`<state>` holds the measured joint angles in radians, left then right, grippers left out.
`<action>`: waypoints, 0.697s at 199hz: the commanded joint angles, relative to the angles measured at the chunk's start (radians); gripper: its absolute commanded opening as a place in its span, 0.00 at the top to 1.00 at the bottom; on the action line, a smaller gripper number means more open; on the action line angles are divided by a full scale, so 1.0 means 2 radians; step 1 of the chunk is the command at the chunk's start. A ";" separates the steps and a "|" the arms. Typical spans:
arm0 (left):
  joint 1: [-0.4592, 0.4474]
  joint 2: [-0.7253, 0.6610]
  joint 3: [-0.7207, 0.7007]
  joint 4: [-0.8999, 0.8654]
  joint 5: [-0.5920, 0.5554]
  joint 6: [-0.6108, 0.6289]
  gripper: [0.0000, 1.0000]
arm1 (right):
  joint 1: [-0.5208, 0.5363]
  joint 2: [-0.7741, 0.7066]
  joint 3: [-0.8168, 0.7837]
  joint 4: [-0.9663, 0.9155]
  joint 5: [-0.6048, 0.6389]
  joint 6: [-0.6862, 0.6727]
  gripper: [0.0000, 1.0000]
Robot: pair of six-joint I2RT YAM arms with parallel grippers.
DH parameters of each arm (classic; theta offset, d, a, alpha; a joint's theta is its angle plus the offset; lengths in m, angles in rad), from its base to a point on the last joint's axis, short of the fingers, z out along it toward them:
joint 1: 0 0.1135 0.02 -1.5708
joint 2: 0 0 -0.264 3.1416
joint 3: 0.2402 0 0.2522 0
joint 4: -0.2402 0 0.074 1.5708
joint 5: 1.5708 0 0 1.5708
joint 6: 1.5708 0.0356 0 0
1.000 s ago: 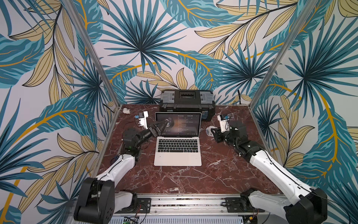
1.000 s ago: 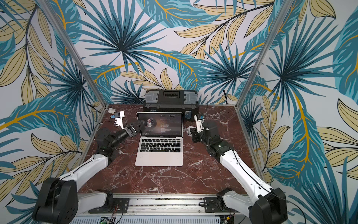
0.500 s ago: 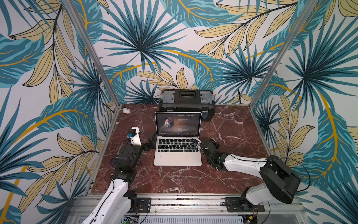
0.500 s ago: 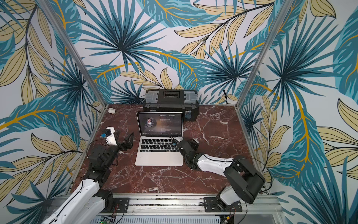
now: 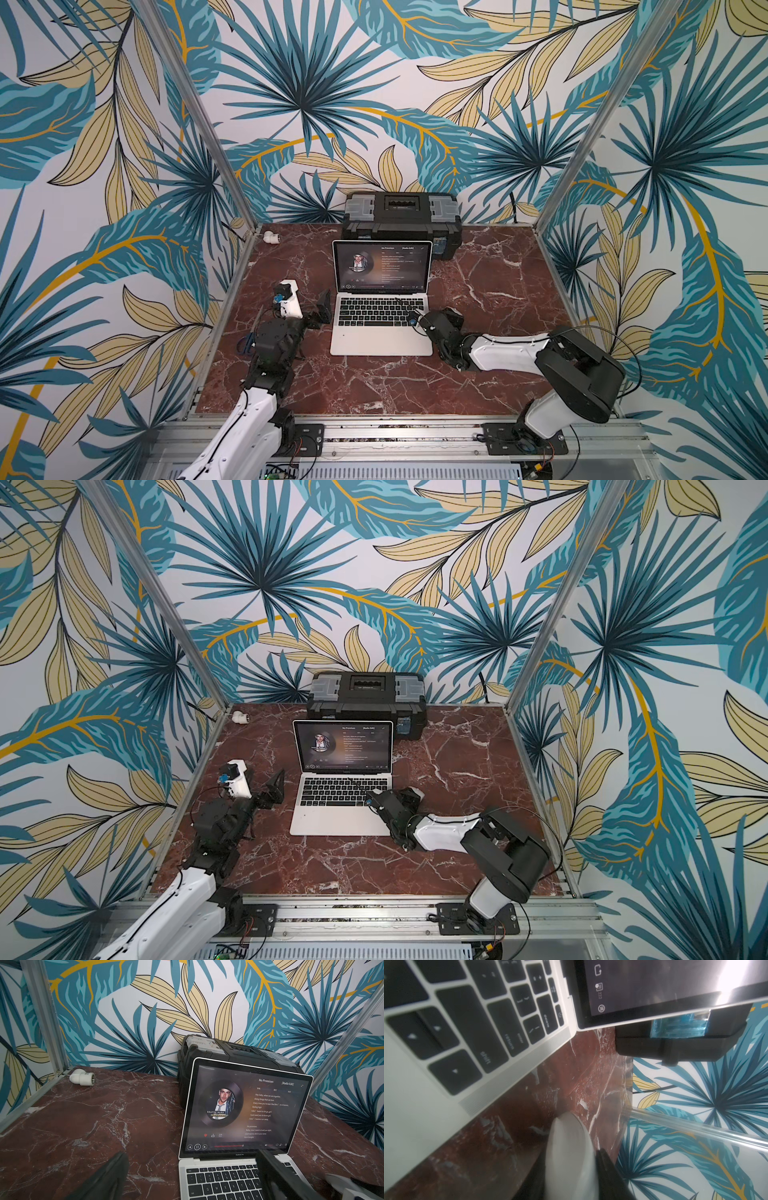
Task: Remove the wireless mouse receiver from the laptop
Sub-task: Place the mouse at the center of the board.
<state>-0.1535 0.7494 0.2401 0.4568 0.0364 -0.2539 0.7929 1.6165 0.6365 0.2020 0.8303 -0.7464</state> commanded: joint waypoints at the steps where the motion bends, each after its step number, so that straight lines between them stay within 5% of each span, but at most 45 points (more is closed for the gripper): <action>1: 0.000 0.008 -0.017 0.021 -0.005 0.006 0.00 | 0.001 0.031 0.000 -0.022 -0.015 0.033 0.71; 38: 0.001 -0.001 -0.018 0.014 -0.016 0.008 0.00 | 0.002 0.029 0.008 -0.060 -0.023 0.065 0.50; 98: 0.001 0.001 -0.018 0.004 -0.033 0.031 0.00 | 0.069 -0.043 0.025 -0.192 -0.058 0.160 0.37; 139: 0.002 0.051 0.016 -0.002 -0.062 0.074 0.00 | 0.014 -0.158 0.003 -0.181 -0.097 0.177 0.15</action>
<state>-0.1535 0.7967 0.2401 0.4599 -0.0330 -0.1787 0.9031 1.4227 0.6617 -0.1364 0.7044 -0.4587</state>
